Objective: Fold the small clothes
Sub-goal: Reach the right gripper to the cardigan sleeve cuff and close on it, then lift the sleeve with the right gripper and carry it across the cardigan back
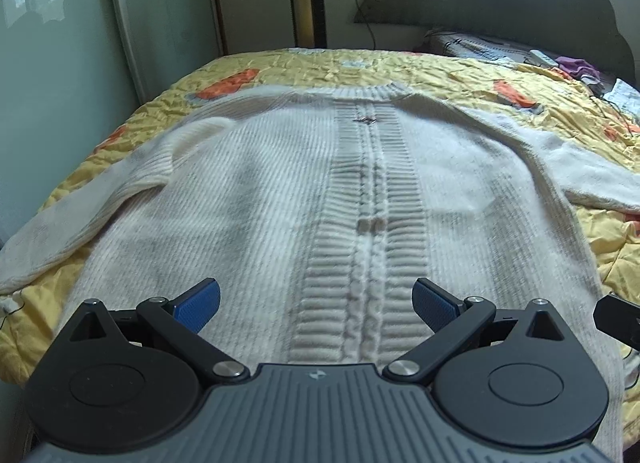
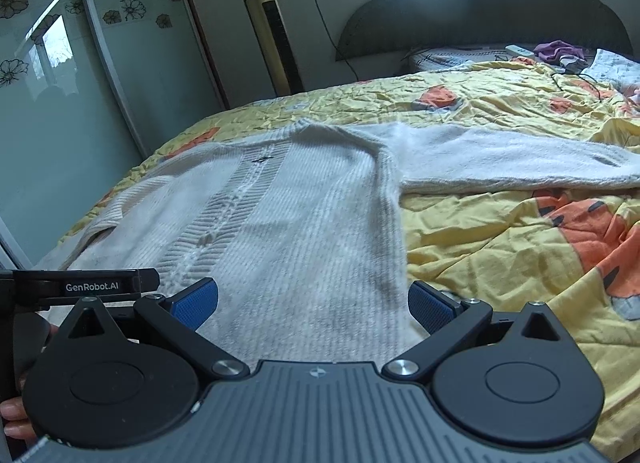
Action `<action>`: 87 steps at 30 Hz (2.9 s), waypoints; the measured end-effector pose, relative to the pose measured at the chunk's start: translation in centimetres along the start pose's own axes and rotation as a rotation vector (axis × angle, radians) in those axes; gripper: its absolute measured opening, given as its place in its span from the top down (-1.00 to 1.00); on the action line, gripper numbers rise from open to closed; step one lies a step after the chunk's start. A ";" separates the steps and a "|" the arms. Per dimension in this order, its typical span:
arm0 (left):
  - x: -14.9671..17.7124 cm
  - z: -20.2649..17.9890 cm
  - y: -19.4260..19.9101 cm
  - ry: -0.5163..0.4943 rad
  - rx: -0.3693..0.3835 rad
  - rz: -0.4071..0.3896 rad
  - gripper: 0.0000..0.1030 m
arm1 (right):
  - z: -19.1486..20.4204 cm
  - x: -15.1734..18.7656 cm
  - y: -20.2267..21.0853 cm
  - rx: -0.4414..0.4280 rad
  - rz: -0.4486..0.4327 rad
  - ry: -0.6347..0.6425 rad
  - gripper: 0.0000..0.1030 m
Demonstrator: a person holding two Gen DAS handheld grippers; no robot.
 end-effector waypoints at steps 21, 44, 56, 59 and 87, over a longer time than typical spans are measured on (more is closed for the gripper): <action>-5.2 -8.5 -2.8 -0.112 0.131 -0.055 -1.00 | -17.5 -7.4 -1.5 0.171 -0.154 -0.303 -0.74; -6.1 -9.9 -5.3 -0.127 0.138 -0.006 -1.00 | -34.9 -12.6 -4.3 0.229 -0.370 -0.743 0.18; -7.6 -7.3 -7.0 -0.135 0.045 0.005 -1.00 | -35.0 -15.7 -5.2 0.291 -0.379 -0.676 0.73; -7.6 -6.2 -7.6 -0.110 0.037 0.019 -1.00 | -31.2 -16.7 -4.5 0.255 -0.373 -0.564 0.74; -6.1 -0.5 -9.2 -0.039 -0.023 0.053 -1.00 | -5.9 -14.2 -14.4 0.000 -0.060 -0.125 0.73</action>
Point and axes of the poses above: each gripper's, at about its wrist camera, not at the fingertips, and y roughly against the way its jaws point, z to its left, x to its underside, the point moved 9 cm from there along -y, roughly the way its jaws point, and after that the axes turned 10 degrees about -y, right-handed, at the moved point
